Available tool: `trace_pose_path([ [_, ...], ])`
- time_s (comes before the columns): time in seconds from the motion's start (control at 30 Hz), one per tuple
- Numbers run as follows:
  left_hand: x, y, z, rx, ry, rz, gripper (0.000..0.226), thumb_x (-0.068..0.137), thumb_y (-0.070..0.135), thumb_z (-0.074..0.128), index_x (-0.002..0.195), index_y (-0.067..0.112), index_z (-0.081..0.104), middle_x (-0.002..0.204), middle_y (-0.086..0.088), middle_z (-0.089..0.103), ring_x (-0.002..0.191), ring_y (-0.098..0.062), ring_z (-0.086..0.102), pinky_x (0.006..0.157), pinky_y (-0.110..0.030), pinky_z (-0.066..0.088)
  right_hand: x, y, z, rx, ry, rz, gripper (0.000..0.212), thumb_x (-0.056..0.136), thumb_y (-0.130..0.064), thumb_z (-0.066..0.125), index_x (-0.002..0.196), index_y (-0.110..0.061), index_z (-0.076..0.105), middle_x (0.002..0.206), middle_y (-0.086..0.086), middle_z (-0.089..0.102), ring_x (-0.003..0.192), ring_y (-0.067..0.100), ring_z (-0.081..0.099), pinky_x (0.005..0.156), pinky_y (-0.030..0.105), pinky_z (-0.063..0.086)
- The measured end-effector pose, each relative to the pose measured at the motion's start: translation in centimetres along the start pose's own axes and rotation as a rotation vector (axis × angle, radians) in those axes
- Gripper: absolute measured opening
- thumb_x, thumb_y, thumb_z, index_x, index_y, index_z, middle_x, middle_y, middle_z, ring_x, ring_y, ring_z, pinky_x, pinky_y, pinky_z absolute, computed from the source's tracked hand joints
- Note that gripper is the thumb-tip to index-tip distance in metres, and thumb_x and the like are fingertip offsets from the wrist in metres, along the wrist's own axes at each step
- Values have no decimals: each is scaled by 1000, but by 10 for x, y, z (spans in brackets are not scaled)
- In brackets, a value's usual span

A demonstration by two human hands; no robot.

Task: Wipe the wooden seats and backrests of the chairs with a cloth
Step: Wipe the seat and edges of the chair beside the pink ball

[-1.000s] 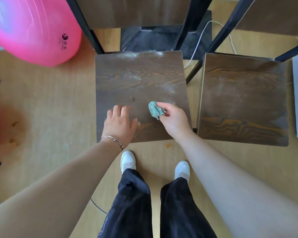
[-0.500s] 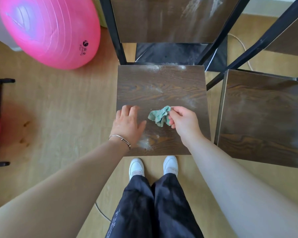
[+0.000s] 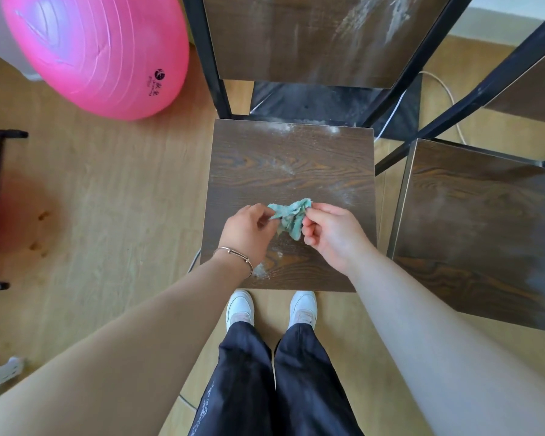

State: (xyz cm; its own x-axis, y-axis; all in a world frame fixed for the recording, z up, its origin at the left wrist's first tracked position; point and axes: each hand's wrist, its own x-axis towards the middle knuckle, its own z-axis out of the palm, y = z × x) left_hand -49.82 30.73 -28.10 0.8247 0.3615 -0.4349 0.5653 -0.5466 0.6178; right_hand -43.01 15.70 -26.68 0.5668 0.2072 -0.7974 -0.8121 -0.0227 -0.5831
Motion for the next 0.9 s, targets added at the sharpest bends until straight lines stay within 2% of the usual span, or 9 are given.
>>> trace_pose_path([
  [0.13, 5, -3, -5, -27, 63, -100, 13, 92, 31, 60, 99, 23, 67, 80, 11, 60, 79, -12, 55, 67, -19, 34, 2, 0, -14, -109, 97, -54, 10, 94, -7, 59, 100, -9, 67, 71, 7, 57, 60, 15, 48, 54, 27, 39],
  [0.3, 13, -17, -16, 23, 70, -191, 13, 90, 29, 58, 84, 22, 66, 65, 9, 55, 68, -19, 52, 56, -28, 34, 11, -1, -44, -299, 304, -120, 18, 94, -17, 62, 111, -19, 68, 83, 5, 66, 68, 14, 58, 63, 27, 52],
  [0.4, 15, -20, -20, 92, 46, -248, 31, 91, 35, 56, 69, 14, 63, 60, 2, 56, 59, -21, 48, 48, -27, 33, 13, -1, -53, -356, 284, -140, 13, 95, -17, 60, 105, -19, 68, 84, 5, 68, 69, 15, 61, 68, 30, 56],
  [0.47, 15, -22, -16, 50, -15, -333, 35, 91, 37, 54, 66, 15, 66, 66, -6, 65, 58, -22, 52, 52, -27, 37, 14, 1, -56, -385, 249, -138, 12, 96, -15, 58, 103, -18, 67, 85, 5, 70, 70, 17, 65, 69, 33, 58],
  [0.57, 14, -28, -6, -59, -94, -475, 34, 87, 30, 56, 58, 16, 66, 69, -9, 69, 60, -26, 58, 59, -29, 47, 15, 10, -63, -484, 203, -126, 13, 97, -12, 55, 102, -17, 66, 87, 4, 72, 75, 18, 70, 68, 31, 59],
  [0.67, 8, -31, 4, -146, -218, -640, 22, 85, 19, 57, 65, 15, 64, 65, -2, 63, 50, -18, 51, 49, -21, 42, 16, 22, -74, -596, 167, -104, 16, 96, -8, 53, 100, -15, 67, 90, 4, 72, 79, 18, 70, 67, 28, 59],
  [0.73, 2, -36, 10, -210, -240, -696, 16, 85, 17, 58, 72, 11, 64, 67, -3, 61, 45, -15, 47, 48, -20, 39, 18, 32, -81, -762, 164, -88, 16, 94, -9, 55, 101, -16, 68, 94, 1, 71, 82, 17, 69, 72, 31, 59],
  [0.8, -1, -39, 12, -179, -238, -661, 23, 89, 23, 56, 73, 9, 64, 68, -5, 60, 48, -18, 49, 51, -22, 40, 20, 39, -85, -1118, 162, -107, 16, 92, -17, 60, 105, -22, 68, 104, -2, 69, 92, 18, 66, 83, 37, 56],
  [0.9, -3, -47, 9, 186, -93, -505, 36, 96, 40, 45, 79, 10, 57, 77, -7, 57, 71, -29, 52, 63, -29, 38, 22, 44, -77, -1405, 167, -290, 23, 91, -23, 60, 114, -23, 65, 117, -2, 58, 103, 21, 58, 85, 36, 51],
])
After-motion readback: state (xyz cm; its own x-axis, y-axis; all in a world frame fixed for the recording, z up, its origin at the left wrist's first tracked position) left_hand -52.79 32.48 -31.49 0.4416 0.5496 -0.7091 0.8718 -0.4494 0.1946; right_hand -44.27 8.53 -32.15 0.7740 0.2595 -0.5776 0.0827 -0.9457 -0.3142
